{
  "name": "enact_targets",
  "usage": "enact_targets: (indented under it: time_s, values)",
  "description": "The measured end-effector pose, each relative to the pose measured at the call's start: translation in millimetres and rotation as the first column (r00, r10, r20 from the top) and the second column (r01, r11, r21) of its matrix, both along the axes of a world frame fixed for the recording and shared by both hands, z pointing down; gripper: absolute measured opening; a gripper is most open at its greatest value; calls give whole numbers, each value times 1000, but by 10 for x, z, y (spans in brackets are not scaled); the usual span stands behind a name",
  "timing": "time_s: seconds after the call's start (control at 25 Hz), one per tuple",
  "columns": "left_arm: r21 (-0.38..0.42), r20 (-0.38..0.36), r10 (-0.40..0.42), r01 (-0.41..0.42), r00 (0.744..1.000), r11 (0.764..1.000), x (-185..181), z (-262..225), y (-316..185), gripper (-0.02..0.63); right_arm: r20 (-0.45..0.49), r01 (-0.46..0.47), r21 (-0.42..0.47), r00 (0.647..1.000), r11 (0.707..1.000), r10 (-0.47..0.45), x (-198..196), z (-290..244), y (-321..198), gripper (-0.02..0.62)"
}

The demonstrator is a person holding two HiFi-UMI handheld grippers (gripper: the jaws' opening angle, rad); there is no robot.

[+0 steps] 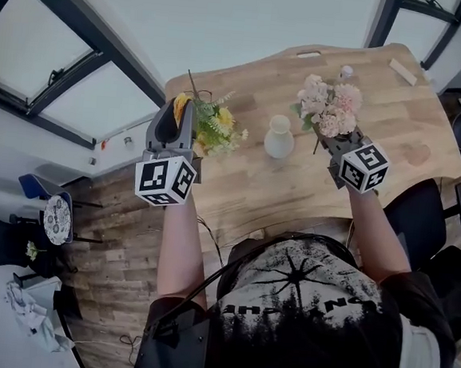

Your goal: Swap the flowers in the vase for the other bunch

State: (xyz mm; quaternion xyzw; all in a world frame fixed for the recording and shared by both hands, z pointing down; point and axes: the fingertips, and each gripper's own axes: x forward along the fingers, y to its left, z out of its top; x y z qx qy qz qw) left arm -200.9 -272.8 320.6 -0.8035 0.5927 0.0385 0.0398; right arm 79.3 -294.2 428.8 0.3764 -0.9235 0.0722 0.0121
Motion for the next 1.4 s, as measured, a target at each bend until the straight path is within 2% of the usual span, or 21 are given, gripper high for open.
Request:
enact_targets:
  time_s: [0.36, 0.64, 1.0, 1.24, 1.4]
  values:
    - [-61, -15, -48, 47, 999, 997, -479, 299, 266, 124, -5, 36, 13, 999, 999, -36, -455, -85, -21, 63]
    - [-113, -39, -73, 68, 997, 991, -800, 498, 322, 124, -7, 63, 67, 998, 996, -63, -837, -476, -220, 63]
    - [-137, -60, -61, 52, 996, 989, -622, 790, 516, 124, -12, 100, 147, 995, 984, -100, -917, -809, -242, 63]
    - [-154, -59, -51, 41, 997, 987, -439, 923, 564, 124, -1, 124, 158, 992, 980, -126, -964, -863, -256, 63]
    - [-165, -71, -44, 32, 996, 986, -356, 953, 580, 124, 43, 133, 156, 989, 979, -141, -1006, -823, -276, 63]
